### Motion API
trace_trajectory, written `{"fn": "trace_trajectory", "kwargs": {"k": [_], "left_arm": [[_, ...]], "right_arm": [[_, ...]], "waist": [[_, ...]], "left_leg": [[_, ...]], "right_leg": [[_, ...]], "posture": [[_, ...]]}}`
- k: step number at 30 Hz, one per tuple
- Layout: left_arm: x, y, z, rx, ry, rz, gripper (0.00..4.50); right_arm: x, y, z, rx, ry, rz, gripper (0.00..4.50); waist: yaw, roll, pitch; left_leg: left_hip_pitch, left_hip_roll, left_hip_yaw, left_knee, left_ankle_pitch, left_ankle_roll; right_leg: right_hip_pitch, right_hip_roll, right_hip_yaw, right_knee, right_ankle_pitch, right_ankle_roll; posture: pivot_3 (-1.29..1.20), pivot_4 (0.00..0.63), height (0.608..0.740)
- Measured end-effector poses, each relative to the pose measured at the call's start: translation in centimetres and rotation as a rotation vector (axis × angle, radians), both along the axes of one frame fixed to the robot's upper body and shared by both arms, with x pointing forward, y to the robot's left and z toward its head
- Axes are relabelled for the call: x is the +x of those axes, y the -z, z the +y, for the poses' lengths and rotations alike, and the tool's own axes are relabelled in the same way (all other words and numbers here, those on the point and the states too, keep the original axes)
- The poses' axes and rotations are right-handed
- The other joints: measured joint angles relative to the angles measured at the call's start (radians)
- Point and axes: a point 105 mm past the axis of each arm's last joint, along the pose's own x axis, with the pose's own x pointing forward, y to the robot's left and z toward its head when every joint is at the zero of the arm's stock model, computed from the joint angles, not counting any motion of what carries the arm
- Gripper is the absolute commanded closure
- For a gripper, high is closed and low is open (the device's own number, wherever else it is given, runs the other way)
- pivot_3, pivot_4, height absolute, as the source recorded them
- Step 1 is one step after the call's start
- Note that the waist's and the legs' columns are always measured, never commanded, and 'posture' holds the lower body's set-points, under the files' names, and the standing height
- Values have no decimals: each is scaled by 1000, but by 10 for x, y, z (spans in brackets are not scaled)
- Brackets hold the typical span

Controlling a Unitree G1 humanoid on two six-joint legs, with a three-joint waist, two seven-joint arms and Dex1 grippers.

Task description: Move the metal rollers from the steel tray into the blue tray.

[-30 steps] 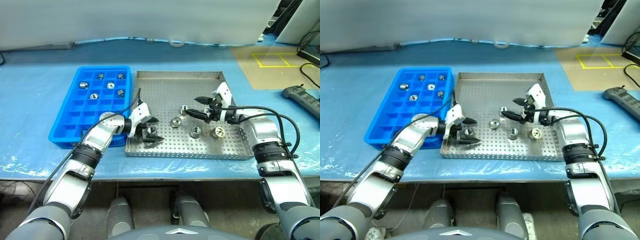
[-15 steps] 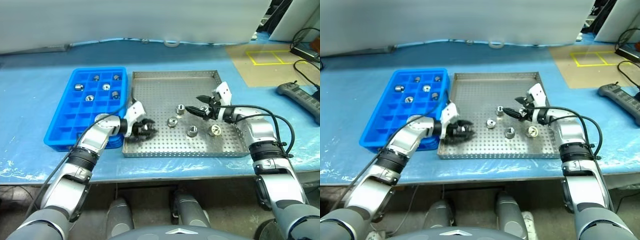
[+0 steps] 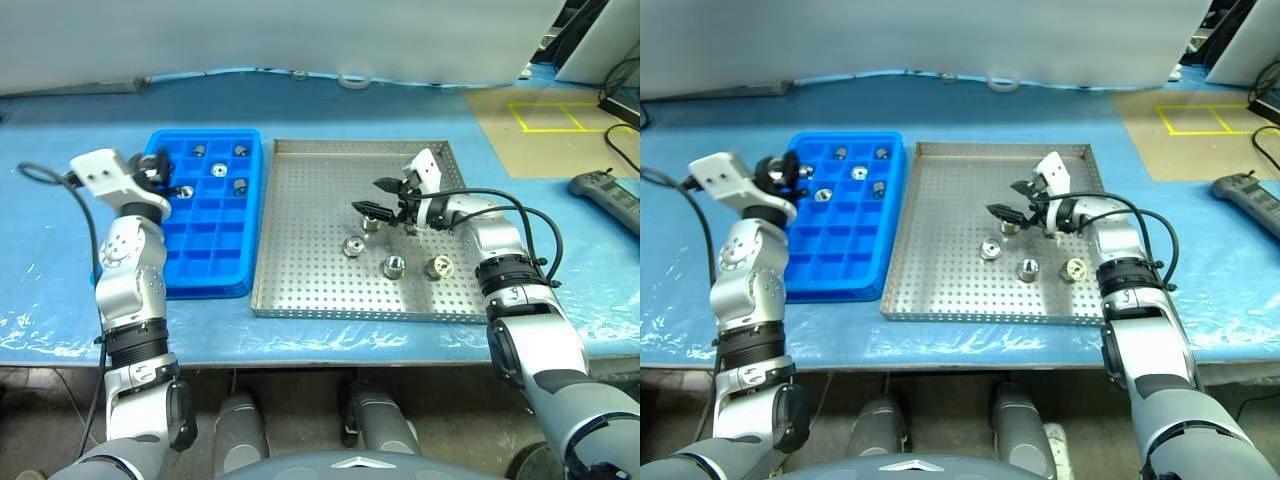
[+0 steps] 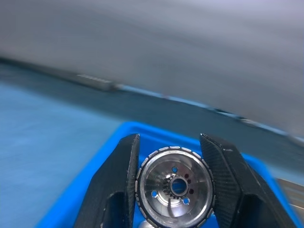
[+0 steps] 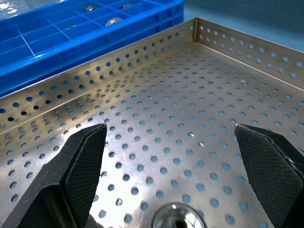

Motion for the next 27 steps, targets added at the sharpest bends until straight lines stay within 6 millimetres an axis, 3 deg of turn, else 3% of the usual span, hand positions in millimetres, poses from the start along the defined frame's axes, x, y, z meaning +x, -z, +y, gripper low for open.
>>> {"fn": "trace_trajectory", "kwargs": {"k": [4,9,14,19,24,27], "left_arm": [[-9,25,18,29,-97,109,2773],[-5,47,20,-10,-89,185,2773],[5,46,15,18,-21,197,2773],[22,19,30,75,-13,159,2773],[36,40,36,68,9,255,2773],[43,39,30,81,45,250,2773]], "right_arm": [[-1,9,5,-11,-24,22,0],[-2,10,5,-12,-33,22,0],[-5,17,1,-13,-24,33,0],[-8,23,-1,-15,-9,45,0],[-7,21,0,-13,-4,38,0],[-7,20,1,-12,-5,31,0]], "waist": [[32,0,0],[52,0,0],[48,0,0],[45,0,0],[45,0,0],[47,0,0]], "left_leg": [[-1,-1,0,1,0,0],[-1,-1,0,2,1,-1],[0,0,0,2,2,-3],[0,-1,0,2,2,-4],[0,-1,0,1,2,-4],[0,-1,0,1,2,-4]], "right_leg": [[0,-2,-1,0,0,0],[0,-2,0,1,0,0],[-2,-1,0,3,0,0],[-3,-1,1,4,0,0],[-3,-1,2,3,0,0],[-3,-1,1,4,0,0]], "posture": [[-129,150,740],[-155,150,740],[-169,150,740],[-175,150,740],[-182,150,740],[-194,150,740]]}}
